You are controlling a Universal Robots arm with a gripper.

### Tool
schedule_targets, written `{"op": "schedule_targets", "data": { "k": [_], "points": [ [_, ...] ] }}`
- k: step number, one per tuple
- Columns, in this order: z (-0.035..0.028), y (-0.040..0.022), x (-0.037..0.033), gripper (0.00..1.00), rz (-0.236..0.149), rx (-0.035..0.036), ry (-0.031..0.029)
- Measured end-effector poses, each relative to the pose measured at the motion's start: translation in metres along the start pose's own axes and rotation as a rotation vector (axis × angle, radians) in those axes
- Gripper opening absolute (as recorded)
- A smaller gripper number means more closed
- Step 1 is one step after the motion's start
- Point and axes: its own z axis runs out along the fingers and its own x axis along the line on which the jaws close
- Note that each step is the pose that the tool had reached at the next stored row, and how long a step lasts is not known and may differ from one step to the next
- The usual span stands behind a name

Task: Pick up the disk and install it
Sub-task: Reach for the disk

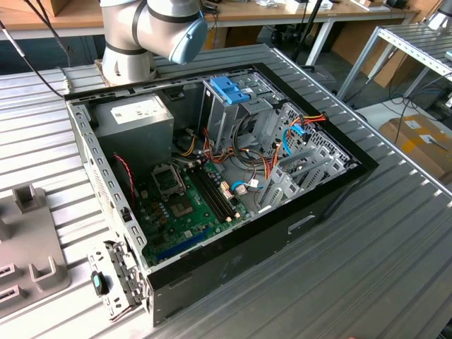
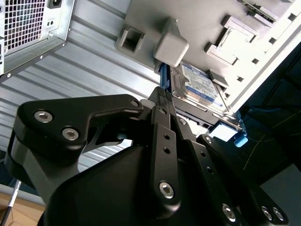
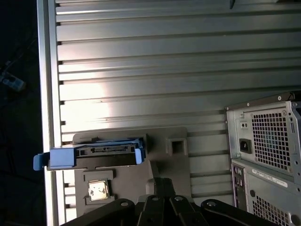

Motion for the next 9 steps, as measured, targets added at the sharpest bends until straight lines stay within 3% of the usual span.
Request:
{"op": "schedule_targets", "data": {
  "k": [9],
  "points": [
    [0.0, 0.0002, 0.0064, 0.11, 0.0, 0.0, 0.0]
  ]
}}
